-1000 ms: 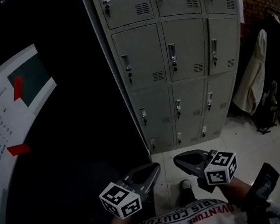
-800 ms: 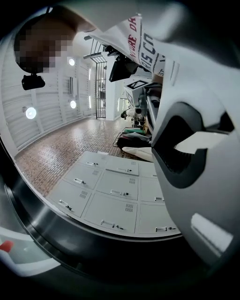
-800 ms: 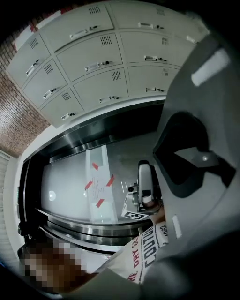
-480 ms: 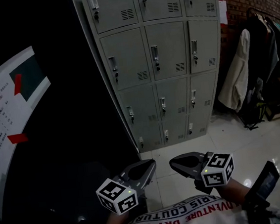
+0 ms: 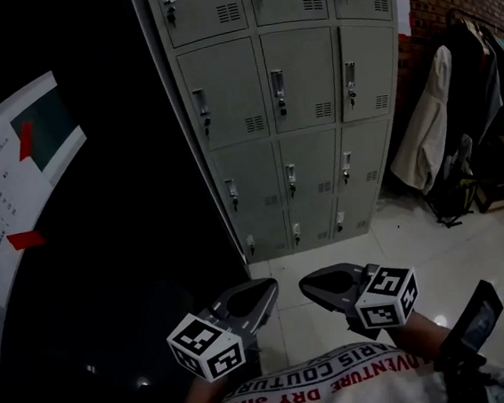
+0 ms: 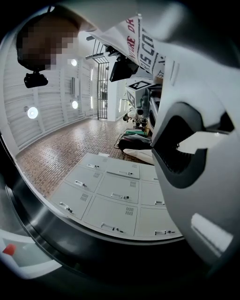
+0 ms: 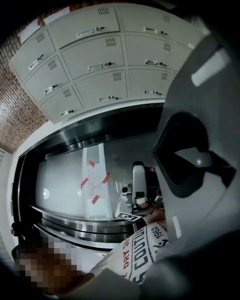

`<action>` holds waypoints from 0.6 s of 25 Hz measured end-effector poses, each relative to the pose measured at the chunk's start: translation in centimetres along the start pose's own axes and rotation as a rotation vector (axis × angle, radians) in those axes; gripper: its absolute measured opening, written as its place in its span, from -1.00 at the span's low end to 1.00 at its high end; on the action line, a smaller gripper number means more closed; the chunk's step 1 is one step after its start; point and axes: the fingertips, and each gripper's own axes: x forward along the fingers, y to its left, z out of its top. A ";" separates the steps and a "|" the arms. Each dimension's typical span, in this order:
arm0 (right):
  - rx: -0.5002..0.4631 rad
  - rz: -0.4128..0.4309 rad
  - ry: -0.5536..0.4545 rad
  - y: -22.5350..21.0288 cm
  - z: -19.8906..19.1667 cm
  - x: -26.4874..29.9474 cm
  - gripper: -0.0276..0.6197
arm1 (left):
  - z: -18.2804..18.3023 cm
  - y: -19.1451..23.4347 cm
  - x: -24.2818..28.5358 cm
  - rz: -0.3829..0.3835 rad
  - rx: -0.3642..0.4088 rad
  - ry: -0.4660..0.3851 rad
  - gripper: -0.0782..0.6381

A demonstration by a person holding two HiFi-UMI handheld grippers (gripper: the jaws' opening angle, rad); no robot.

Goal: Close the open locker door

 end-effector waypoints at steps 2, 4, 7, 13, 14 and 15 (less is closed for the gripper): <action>-0.001 0.006 0.000 0.1 0.1 0.4 -0.93 | -0.1 0.3 -0.1 0.001 -0.002 0.004 -0.77; -0.001 0.011 0.002 0.2 0.2 0.7 -0.93 | -0.2 0.6 -0.2 0.005 -0.001 0.009 -0.77; 0.001 0.012 -0.002 0.1 0.3 1.1 -0.93 | -0.2 0.9 -0.4 0.005 -0.001 0.011 -0.77; 0.001 0.001 -0.012 -0.2 0.4 1.8 -0.93 | -0.6 1.7 -0.5 -0.005 0.001 0.018 -0.77; 0.001 0.000 -0.013 -0.2 0.4 1.9 -0.93 | -0.6 1.7 -0.5 -0.007 0.003 0.020 -0.77; 0.001 -0.001 -0.015 -0.2 0.4 1.9 -0.93 | -0.7 1.8 -0.6 -0.008 0.006 0.021 -0.77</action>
